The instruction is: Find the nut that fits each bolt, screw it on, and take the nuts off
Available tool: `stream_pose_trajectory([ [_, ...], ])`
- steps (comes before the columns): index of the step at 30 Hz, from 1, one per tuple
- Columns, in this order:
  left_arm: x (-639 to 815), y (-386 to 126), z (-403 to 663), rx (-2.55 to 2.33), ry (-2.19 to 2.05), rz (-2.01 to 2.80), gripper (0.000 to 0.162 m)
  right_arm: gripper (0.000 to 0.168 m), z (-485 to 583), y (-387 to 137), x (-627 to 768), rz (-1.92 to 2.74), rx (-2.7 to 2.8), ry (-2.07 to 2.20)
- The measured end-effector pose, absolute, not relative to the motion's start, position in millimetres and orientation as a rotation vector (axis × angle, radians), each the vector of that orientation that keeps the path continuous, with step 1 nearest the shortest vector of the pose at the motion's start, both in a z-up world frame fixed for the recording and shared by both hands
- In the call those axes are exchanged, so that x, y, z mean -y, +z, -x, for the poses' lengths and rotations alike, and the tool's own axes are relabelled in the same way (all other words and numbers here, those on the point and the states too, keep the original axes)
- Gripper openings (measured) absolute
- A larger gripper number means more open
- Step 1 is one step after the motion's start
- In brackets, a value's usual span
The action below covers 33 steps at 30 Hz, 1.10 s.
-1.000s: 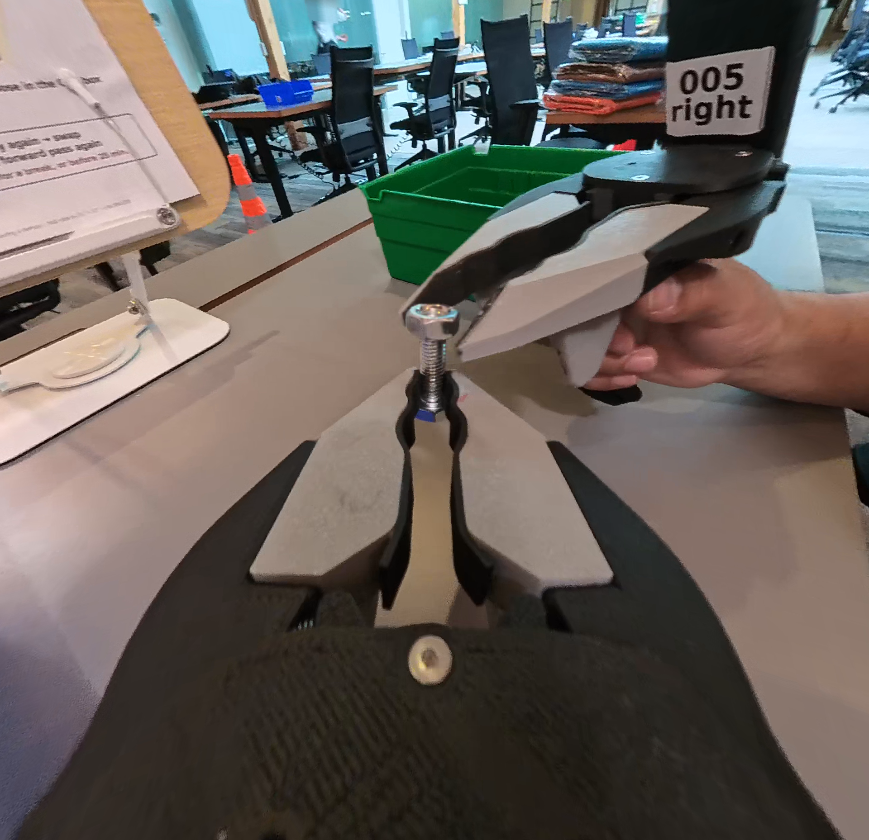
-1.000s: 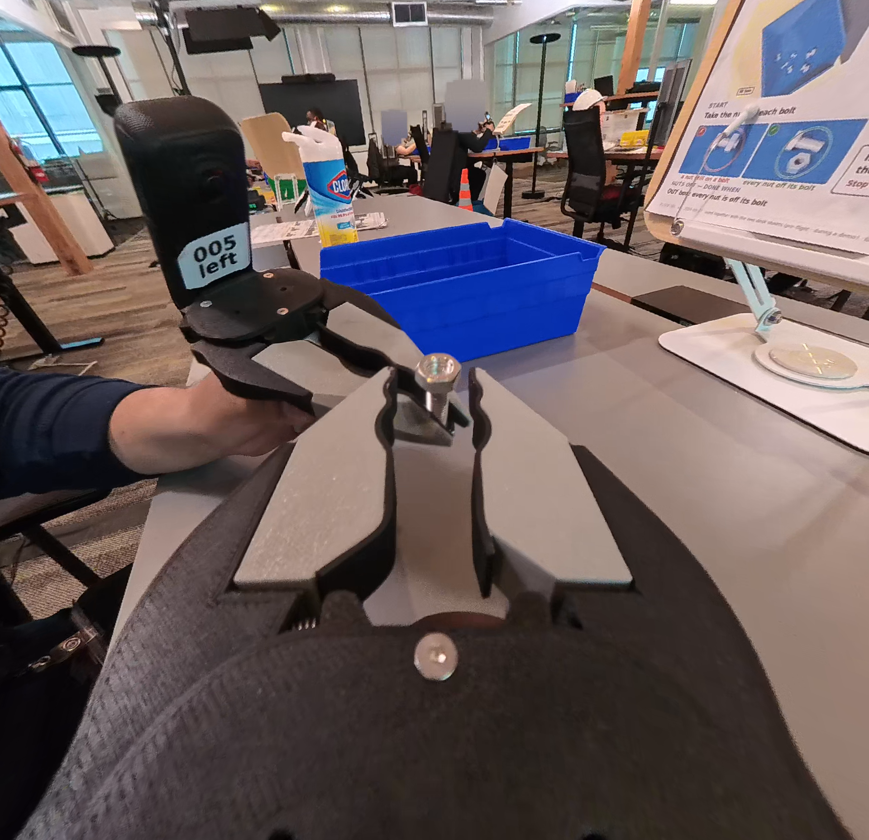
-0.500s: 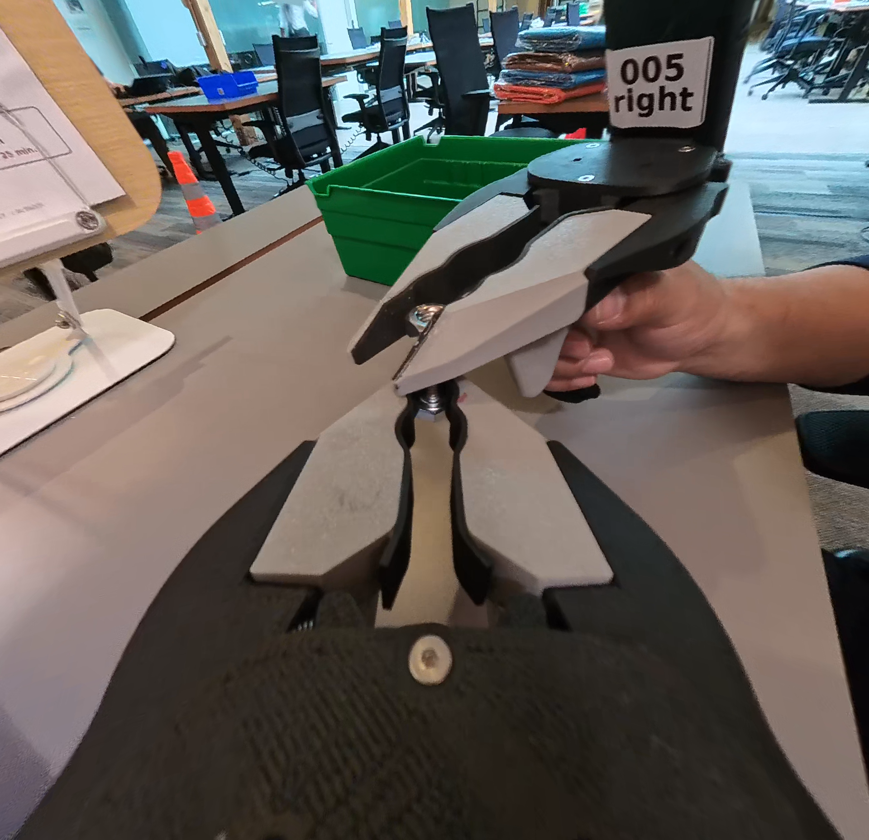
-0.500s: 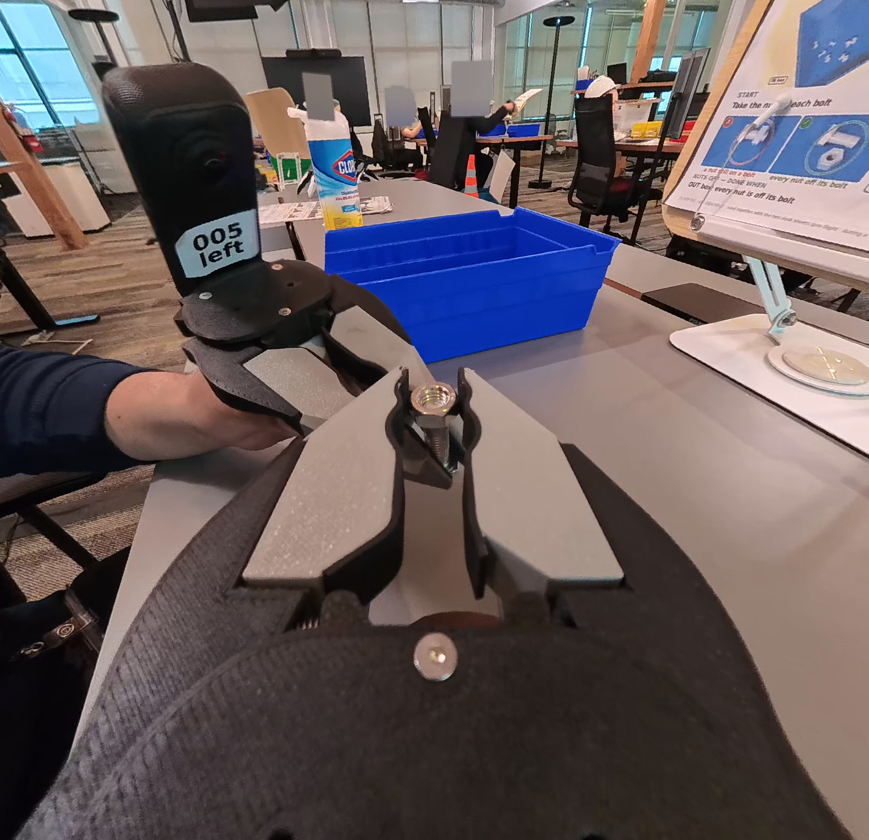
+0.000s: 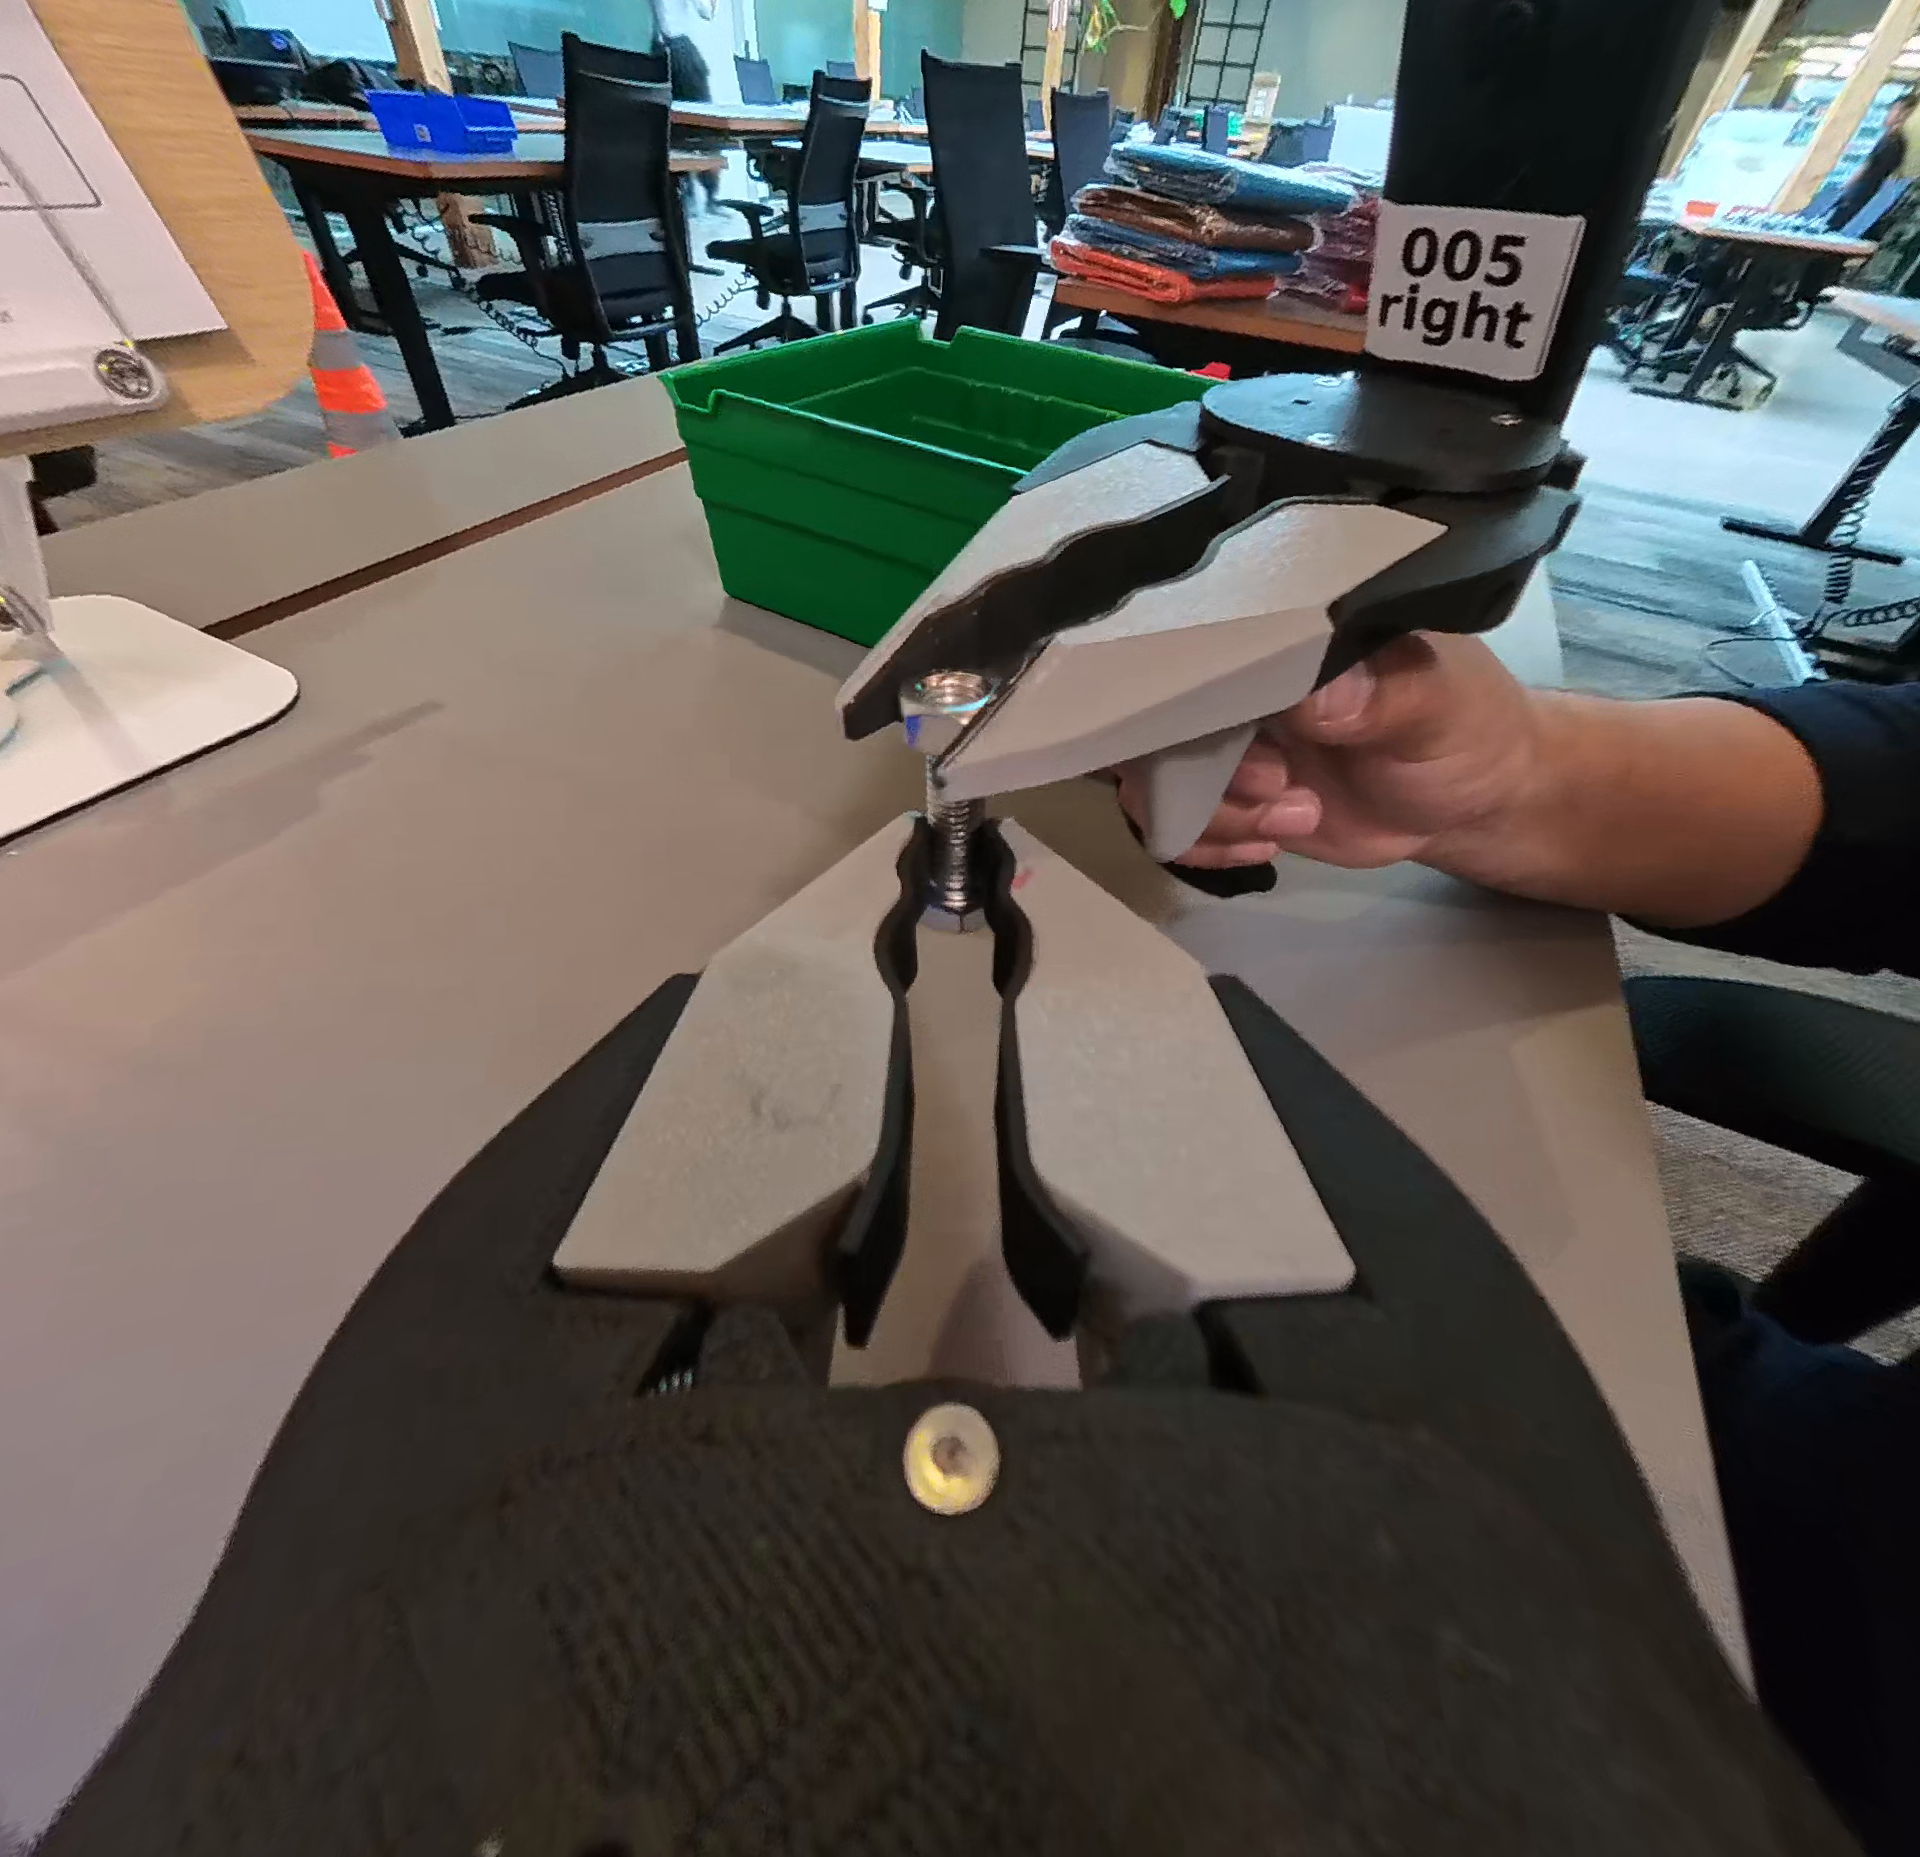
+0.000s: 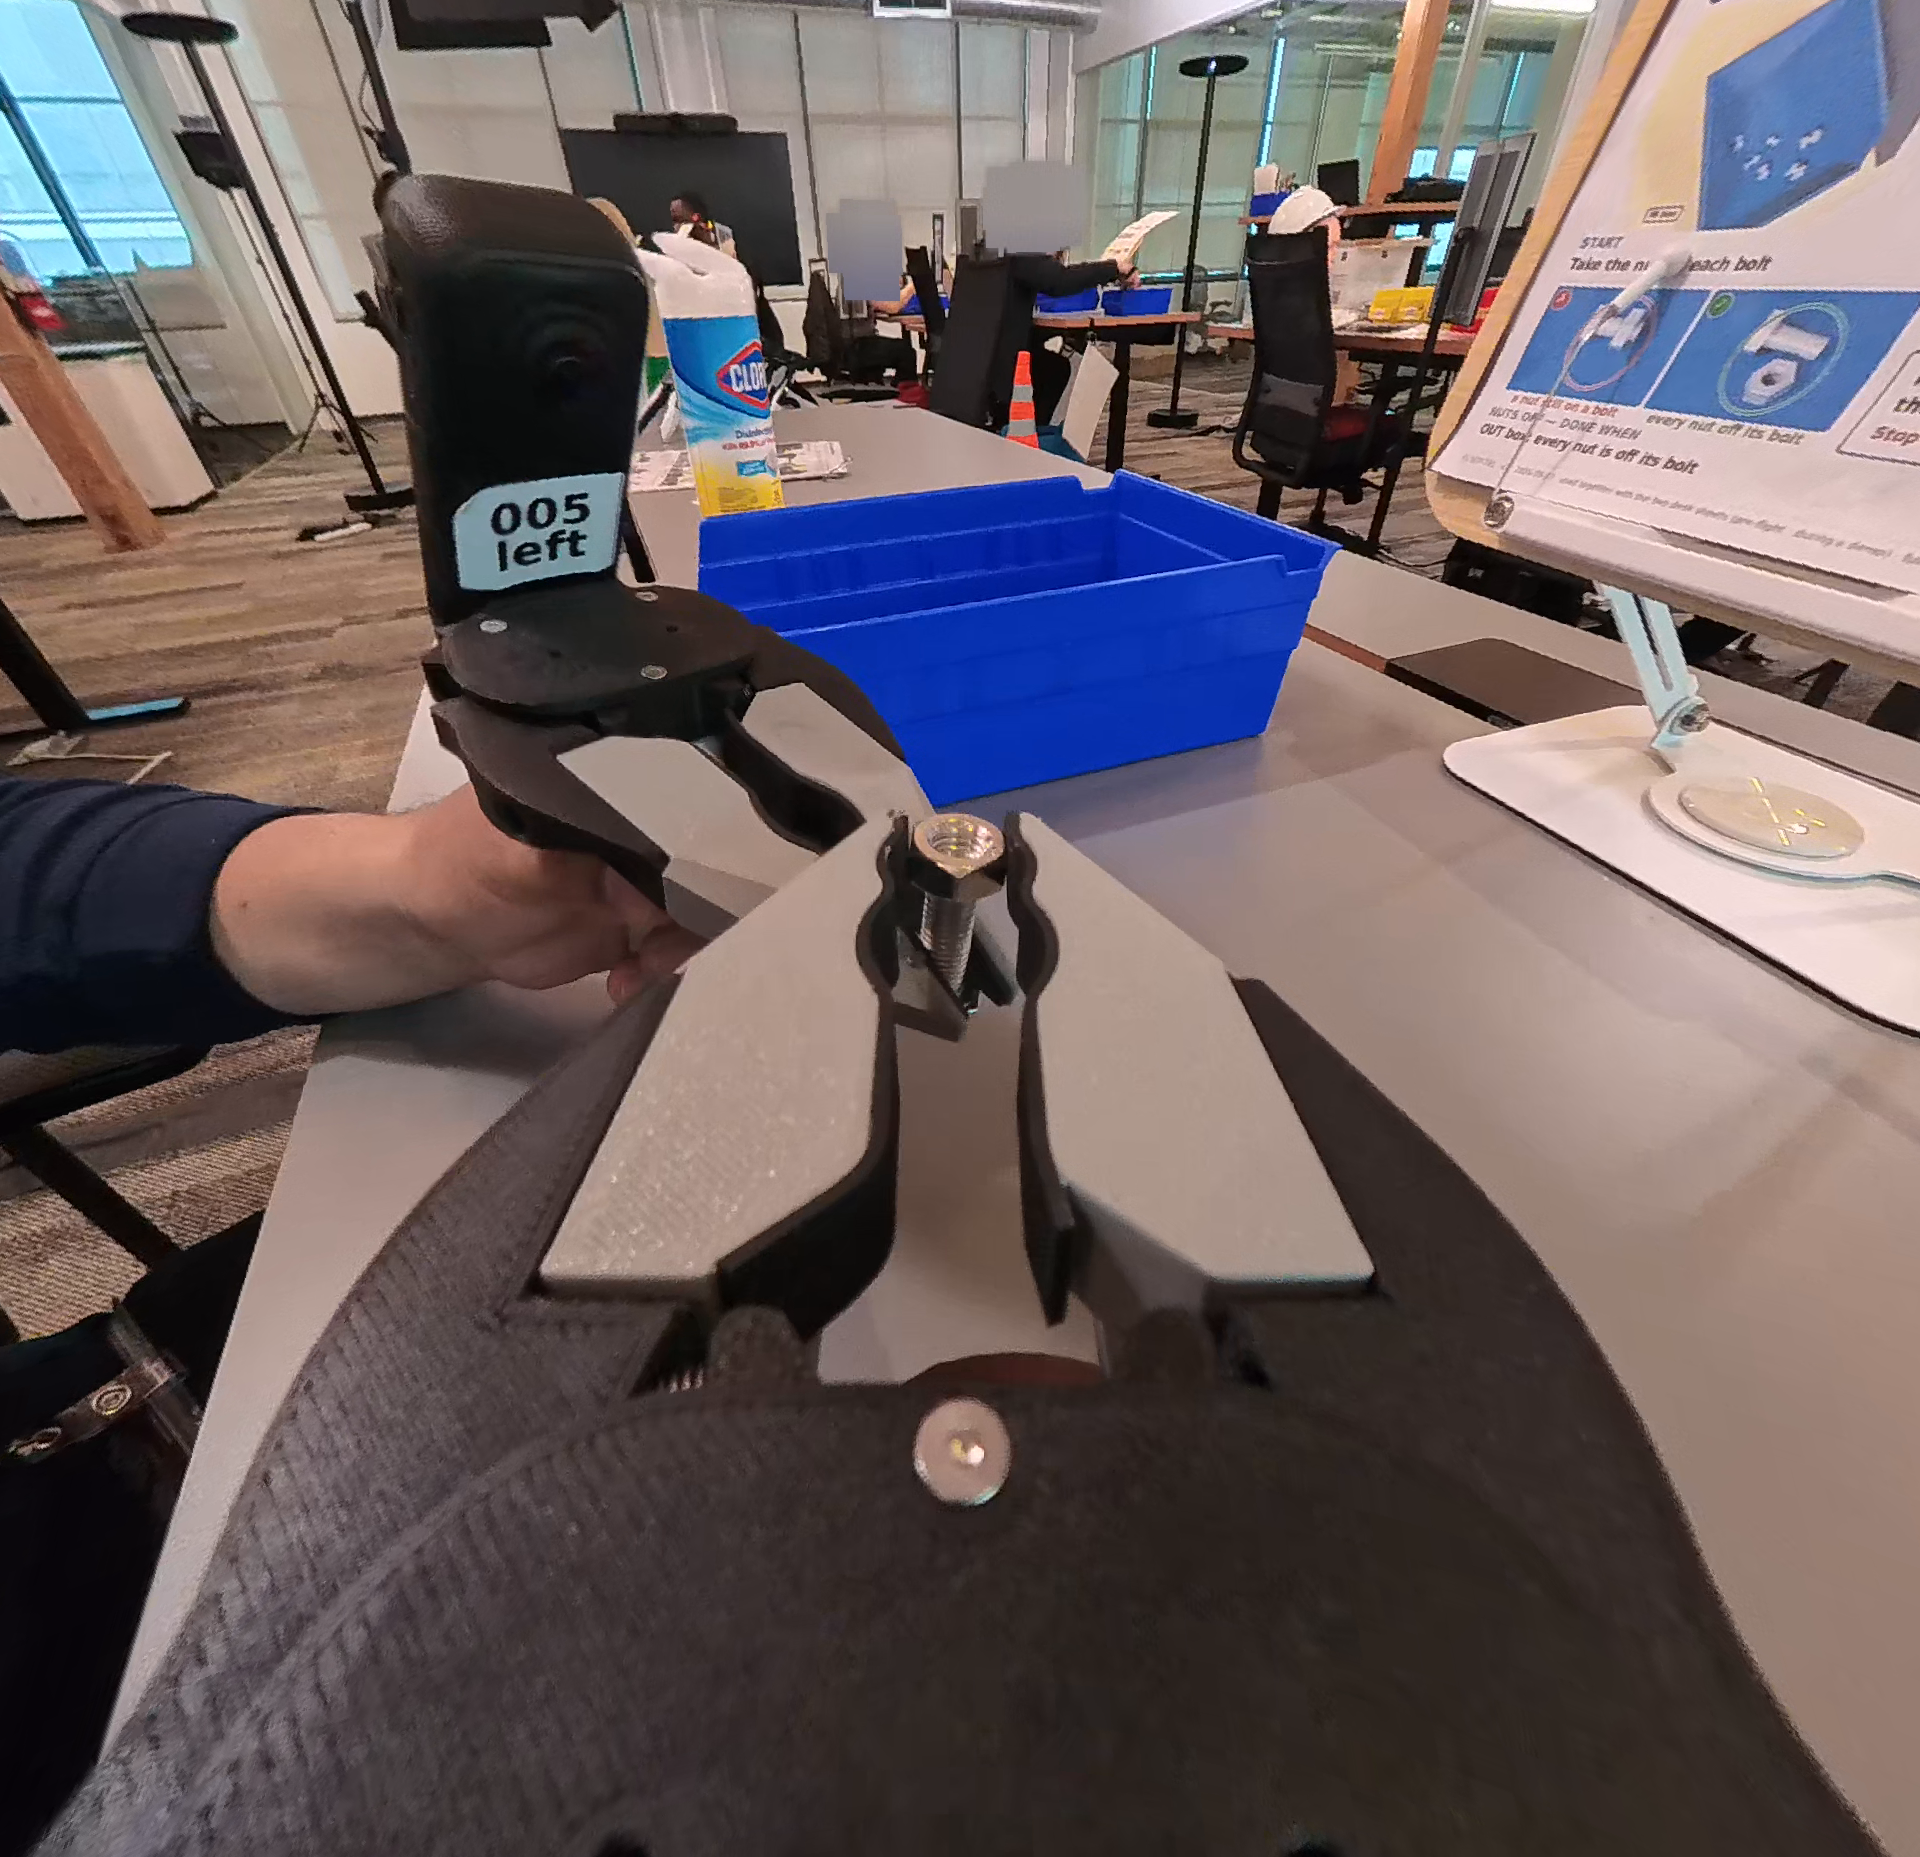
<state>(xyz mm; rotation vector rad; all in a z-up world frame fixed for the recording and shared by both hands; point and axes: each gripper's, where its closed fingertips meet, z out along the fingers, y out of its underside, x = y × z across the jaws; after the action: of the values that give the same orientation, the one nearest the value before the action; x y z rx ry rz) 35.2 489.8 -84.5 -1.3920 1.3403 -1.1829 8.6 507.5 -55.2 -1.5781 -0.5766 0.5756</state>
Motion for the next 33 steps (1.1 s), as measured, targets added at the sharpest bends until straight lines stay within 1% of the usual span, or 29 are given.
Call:
stream_pose_trajectory([
  [15,-496,-85,-34,-1.326,-1.119,1.386,0.007,0.015,-35,-42,-514,1.557,0.420,0.598],
  [33,-496,-85,-34,-1.332,-1.114,1.379,0.007,0.015,-26,-50,-513,1.581,0.461,0.606],
])
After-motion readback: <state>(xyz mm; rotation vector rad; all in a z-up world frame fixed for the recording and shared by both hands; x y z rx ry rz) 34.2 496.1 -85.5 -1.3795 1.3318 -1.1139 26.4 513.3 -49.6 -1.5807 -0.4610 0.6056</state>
